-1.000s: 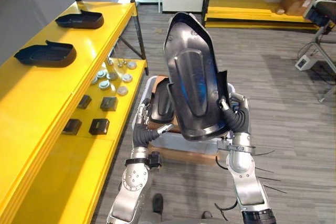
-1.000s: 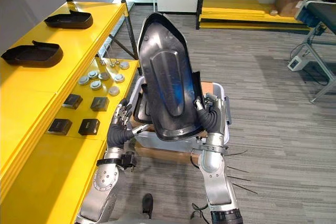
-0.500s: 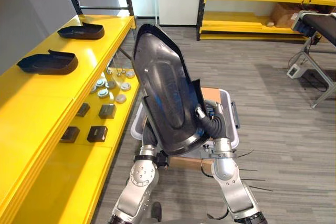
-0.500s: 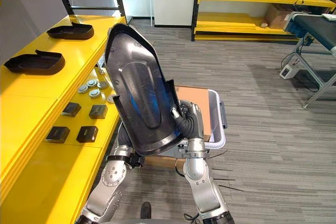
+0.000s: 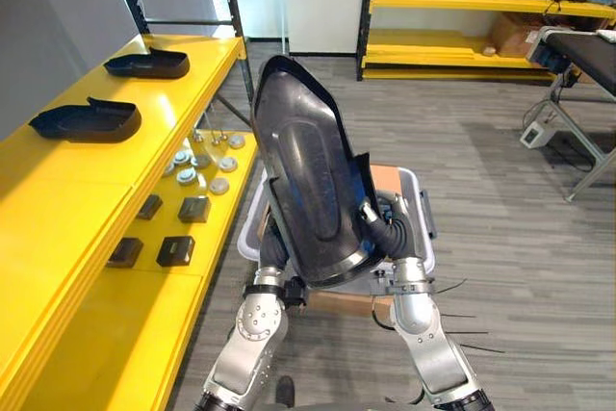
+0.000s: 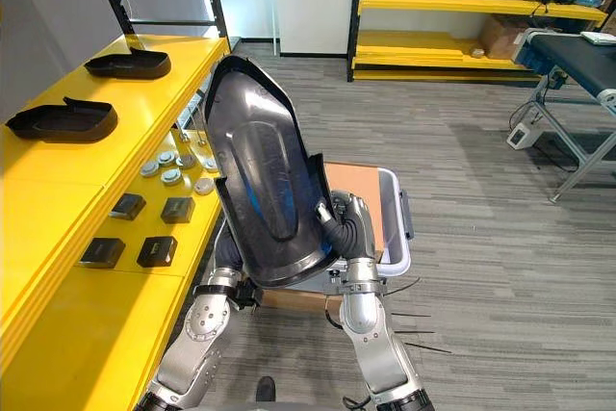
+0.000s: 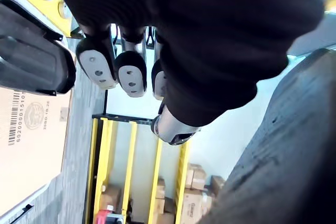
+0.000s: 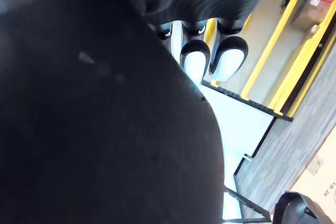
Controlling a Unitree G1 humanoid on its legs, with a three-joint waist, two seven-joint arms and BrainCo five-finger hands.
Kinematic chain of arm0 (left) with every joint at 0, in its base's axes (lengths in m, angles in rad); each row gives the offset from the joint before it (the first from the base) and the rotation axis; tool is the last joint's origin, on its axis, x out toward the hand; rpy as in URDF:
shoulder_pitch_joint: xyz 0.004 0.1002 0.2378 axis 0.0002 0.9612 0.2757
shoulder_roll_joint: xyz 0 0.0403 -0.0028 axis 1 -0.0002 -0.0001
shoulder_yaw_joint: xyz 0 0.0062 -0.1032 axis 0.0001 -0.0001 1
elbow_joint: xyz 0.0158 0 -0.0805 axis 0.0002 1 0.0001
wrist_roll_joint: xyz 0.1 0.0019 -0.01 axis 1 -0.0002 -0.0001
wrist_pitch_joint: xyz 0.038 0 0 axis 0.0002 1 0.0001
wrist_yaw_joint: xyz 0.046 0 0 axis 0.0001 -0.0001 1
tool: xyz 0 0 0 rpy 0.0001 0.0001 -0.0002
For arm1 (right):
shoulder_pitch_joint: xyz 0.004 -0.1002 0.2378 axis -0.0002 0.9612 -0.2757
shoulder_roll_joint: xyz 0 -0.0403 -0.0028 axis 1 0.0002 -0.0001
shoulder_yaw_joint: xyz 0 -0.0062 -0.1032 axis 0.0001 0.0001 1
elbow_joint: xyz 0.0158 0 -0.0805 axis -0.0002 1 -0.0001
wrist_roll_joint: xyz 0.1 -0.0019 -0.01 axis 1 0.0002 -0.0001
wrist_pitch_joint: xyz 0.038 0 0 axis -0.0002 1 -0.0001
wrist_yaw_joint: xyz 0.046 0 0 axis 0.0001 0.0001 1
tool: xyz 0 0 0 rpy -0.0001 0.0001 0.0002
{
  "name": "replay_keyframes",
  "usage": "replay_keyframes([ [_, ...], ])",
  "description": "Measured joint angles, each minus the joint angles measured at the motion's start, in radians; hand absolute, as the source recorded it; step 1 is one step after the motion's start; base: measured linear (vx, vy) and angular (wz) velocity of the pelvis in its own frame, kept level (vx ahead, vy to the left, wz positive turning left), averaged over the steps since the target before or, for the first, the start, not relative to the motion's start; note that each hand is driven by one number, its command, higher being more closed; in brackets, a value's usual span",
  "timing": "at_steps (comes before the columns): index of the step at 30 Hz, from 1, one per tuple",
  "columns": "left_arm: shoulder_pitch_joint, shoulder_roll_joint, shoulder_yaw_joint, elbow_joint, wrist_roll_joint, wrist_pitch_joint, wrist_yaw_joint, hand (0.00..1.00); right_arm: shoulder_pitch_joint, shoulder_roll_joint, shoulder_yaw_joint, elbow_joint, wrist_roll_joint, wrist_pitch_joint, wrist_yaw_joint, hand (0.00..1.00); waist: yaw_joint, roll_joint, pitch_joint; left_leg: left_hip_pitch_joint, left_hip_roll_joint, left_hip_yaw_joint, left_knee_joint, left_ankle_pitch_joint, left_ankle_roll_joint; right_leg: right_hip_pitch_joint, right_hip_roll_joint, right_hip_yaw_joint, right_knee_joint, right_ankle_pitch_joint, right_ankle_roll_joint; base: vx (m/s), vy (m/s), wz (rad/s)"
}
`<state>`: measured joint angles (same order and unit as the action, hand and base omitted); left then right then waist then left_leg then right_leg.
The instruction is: Walk over and take plastic housings, then place them on the shelf
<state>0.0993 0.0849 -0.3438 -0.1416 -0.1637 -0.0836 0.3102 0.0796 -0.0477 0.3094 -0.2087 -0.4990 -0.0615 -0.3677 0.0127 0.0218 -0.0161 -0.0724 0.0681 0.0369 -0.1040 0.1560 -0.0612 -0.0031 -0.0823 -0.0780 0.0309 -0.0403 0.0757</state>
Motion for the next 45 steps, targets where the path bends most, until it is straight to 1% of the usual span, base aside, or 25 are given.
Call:
replay_keyframes([
  [1, 0.0, 0.0, 0.002, 0.0, 0.0, 0.0, 0.0, 1.0, 0.0, 0.0, -0.002, 0.0, 0.0, 0.0, 0.0, 1.0, 0.0, 0.0, 0.0, 0.0, 0.0, 0.0, 0.0, 0.0, 0.0, 0.0, 0.0, 0.0, 0.0, 0.0, 0.0, 0.0, 0.0, 0.0],
  [2, 0.001, 0.0, 0.003, 0.0, 0.001, 0.0, 0.0, 0.0, 0.002, 0.001, -0.01, 0.0, 0.0, 0.0, 0.0, 1.0, 0.0, 0.0, 0.0, 0.0, 0.0, 0.0, 0.0, 0.0, 0.0, 0.0, 0.0, 0.0, 0.0, 0.0, -0.001, 0.0, 0.0, 0.0],
  [7, 0.042, -0.004, 0.029, 0.01, 0.019, 0.001, -0.002, 0.0, 0.008, 0.003, -0.08, -0.009, -0.001, 0.0, -0.003, 1.0, 0.0, 0.0, 0.0, 0.0, 0.0, -0.001, 0.0, -0.001, -0.001, 0.001, 0.0, 0.0, 0.0, -0.001, -0.001, 0.0, 0.0, 0.0],
  [9, 0.056, -0.004, 0.045, 0.018, 0.019, 0.009, -0.001, 0.0, 0.01, 0.003, -0.11, -0.021, -0.001, 0.0, -0.008, 1.0, 0.001, 0.0, 0.0, 0.0, 0.0, -0.001, 0.0, -0.001, -0.001, 0.001, 0.0, -0.001, 0.0, -0.001, -0.001, 0.0, 0.0, 0.0],
  [10, 0.067, -0.005, 0.052, 0.018, 0.019, 0.01, -0.001, 0.0, 0.014, 0.003, -0.13, -0.037, -0.001, 0.001, -0.015, 1.0, 0.001, 0.0, 0.0, 0.0, 0.0, -0.001, 0.0, -0.005, -0.006, 0.002, 0.0, -0.001, 0.0, -0.001, -0.001, 0.0, 0.0, 0.0],
  [16, 0.101, -0.007, 0.092, 0.018, 0.019, 0.013, -0.002, 0.0, 0.044, 0.014, -0.225, -0.133, -0.001, 0.001, -0.047, 1.0, 0.001, 0.002, -0.001, 0.0, 0.0, 0.0, 0.0, -0.005, -0.007, 0.002, 0.0, -0.001, 0.0, -0.001, -0.001, 0.0, 0.0, 0.0],
  [19, 0.113, -0.017, 0.119, 0.015, 0.019, 0.013, -0.001, 0.0, 0.046, 0.021, -0.263, -0.134, -0.001, 0.002, -0.049, 1.0, 0.001, 0.003, -0.002, 0.0, 0.0, 0.0, 0.0, -0.005, -0.007, 0.002, 0.0, -0.001, 0.0, -0.001, -0.001, 0.0, 0.0, 0.0],
  [23, 0.131, -0.023, 0.125, 0.003, 0.018, 0.013, -0.002, 0.0, 0.051, 0.021, -0.303, -0.134, -0.013, 0.006, -0.051, 1.0, 0.001, 0.005, -0.003, 0.0, 0.0, 0.0, 0.0, -0.006, -0.007, 0.002, 0.0, -0.001, 0.0, -0.001, -0.001, 0.0, 0.0, 0.0],
  [26, 0.154, -0.028, 0.144, -0.047, 0.018, 0.012, -0.002, 0.0, 0.052, 0.021, -0.314, -0.134, -0.027, 0.01, -0.052, 1.0, 0.0, 0.007, -0.003, 0.0, 0.0, 0.001, 0.0, -0.008, -0.009, 0.002, 0.0, 0.0, -0.001, -0.001, -0.001, 0.0, 0.0, 0.0],
  [31, 0.163, -0.033, 0.161, -0.075, 0.017, 0.01, -0.002, 0.0, 0.058, 0.021, -0.339, -0.134, -0.068, 0.029, -0.053, 1.0, 0.003, 0.024, -0.011, 0.0, 0.0, 0.0, 0.0, -0.008, -0.008, 0.003, -0.002, -0.002, -0.002, -0.001, -0.001, 0.0, 0.0, 0.0],
  [34, 0.167, -0.038, 0.16, -0.103, 0.017, 0.008, -0.003, 0.0, 0.061, 0.021, -0.342, -0.134, -0.081, 0.029, -0.053, 1.0, 0.002, 0.027, -0.012, 0.0, 0.0, 0.0, 0.0, -0.008, -0.008, 0.005, -0.001, -0.003, -0.004, -0.001, -0.001, 0.0, 0.0, 0.0],
  [40, 0.163, -0.044, 0.15, -0.106, 0.019, 0.008, -0.005, 0.0, 0.076, 0.021, -0.337, -0.13, -0.103, 0.029, -0.046, 1.0, 0.001, 0.028, -0.011, 0.002, 0.0, -0.006, 0.0, -0.008, -0.008, 0.015, -0.001, -0.004, -0.015, -0.001, 0.0, 0.0, 0.0, 0.03],
  [45, 0.14, -0.043, 0.112, -0.107, 0.022, 0.009, -0.005, 0.0, 0.076, 0.02, -0.293, -0.084, -0.134, 0.029, -0.043, 1.0, 0.001, 0.029, -0.011, 0.002, 0.0, -0.006, 0.0, -0.009, -0.007, 0.015, -0.001, -0.003, -0.016, -0.001, -0.001, 0.0, 0.0, 0.0],
])
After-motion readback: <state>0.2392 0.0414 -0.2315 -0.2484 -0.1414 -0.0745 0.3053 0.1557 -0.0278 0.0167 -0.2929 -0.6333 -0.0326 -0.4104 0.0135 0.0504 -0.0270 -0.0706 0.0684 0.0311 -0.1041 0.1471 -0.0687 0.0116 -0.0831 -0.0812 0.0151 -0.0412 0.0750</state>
